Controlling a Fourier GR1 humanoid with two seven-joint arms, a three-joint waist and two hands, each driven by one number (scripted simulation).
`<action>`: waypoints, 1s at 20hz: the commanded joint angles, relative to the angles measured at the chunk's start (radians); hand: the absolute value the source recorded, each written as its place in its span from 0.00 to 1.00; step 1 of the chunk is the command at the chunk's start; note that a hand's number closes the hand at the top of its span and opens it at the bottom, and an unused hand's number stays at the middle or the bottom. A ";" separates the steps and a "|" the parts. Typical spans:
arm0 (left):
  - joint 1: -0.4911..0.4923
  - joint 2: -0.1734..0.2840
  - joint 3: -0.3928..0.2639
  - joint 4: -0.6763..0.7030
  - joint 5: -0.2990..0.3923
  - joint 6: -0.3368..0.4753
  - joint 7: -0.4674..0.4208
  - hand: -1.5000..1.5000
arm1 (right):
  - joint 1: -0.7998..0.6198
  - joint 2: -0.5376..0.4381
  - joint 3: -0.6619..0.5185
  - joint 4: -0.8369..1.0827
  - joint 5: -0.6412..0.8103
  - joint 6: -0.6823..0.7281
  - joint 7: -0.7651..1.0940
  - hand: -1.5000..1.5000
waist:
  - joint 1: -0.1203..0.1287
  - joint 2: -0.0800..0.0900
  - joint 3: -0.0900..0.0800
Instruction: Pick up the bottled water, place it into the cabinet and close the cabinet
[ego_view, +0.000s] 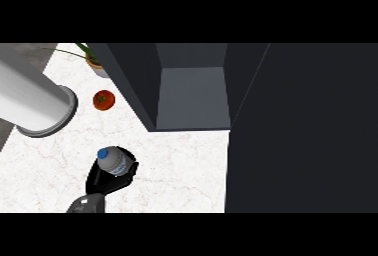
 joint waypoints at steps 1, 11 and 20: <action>-0.011 0.009 0.016 0.056 0.023 -0.088 -0.083 1.00 | 0.007 0.002 -0.005 -0.094 -0.038 -0.012 0.035 0.00 | 0.003 0.004 -0.008; 0.021 -0.069 0.057 0.018 0.100 0.007 -0.102 1.00 | -0.033 0.017 0.042 -0.095 0.018 -0.044 0.083 0.00 | 0.015 0.002 -0.007; 0.006 -0.075 -0.129 -0.091 0.250 0.043 -0.015 1.00 | 0.012 -0.014 0.001 -0.093 -0.049 -0.018 0.074 0.00 | 0.017 -0.004 -0.005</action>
